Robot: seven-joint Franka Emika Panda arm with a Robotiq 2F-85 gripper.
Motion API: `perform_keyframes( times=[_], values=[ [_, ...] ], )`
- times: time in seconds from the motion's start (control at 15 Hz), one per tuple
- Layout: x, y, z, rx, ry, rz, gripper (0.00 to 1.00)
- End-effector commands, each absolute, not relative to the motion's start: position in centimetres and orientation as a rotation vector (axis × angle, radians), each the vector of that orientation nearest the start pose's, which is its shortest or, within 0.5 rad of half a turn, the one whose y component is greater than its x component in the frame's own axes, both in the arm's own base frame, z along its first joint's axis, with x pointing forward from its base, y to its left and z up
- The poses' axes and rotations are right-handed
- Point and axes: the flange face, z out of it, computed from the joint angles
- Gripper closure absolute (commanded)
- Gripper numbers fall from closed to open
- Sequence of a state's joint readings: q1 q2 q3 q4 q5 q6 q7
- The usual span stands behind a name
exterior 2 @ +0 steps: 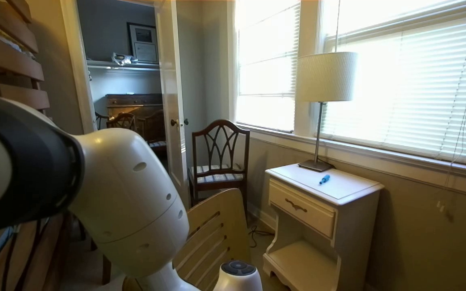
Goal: Put the grey remote control on the chair.
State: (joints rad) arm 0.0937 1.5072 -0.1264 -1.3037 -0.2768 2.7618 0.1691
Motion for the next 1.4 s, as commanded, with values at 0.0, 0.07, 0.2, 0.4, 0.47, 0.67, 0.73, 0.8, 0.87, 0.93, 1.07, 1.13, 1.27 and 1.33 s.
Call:
perform_keyframes(
  times=[0.0, 0.07, 0.2, 0.4, 0.47, 0.67, 0.73, 0.8, 0.87, 0.93, 1.07, 1.13, 1.27, 1.33],
  values=[
    [60.5, 1.0, -17.6, -3.333, -0.269, 0.121, 0.65],
    [60.5, 1.0, -17.6, -3.338, -0.265, 0.138, 0.65],
    [60.5, 0.9, -17.5, -3.353, -0.238, 0.158, 0.65],
    [60.8, 0.9, -17.3, -3.377, -0.246, 0.134, 0.65],
    [60.8, 0.9, -17.2, -3.376, -0.249, 0.129, 0.65],
    [61.1, 1.0, -17.1, -3.377, -0.242, 0.133, 0.65],
    [61.1, 1.1, -17.0, -3.374, -0.239, 0.130, 0.65],
    [61.2, 1.1, -17.0, -3.375, -0.243, 0.132, 0.65],
    [61.3, 1.1, -17.0, -3.371, -0.233, 0.140, 0.65],
    [61.2, 0.3, -17.0, -3.375, -0.274, 0.115, 0.65],
    [61.2, 0.1, -17.0, -3.378, -0.275, 0.115, 0.40],
    [61.2, 0.0, -17.0, -3.379, -0.275, 0.115, 0.40],
    [61.2, -0.6, -16.9, -3.402, -0.216, 0.099, 0.65],
    [61.2, -1.3, -16.8, -3.418, -0.163, 0.080, 0.65]
  ],
)
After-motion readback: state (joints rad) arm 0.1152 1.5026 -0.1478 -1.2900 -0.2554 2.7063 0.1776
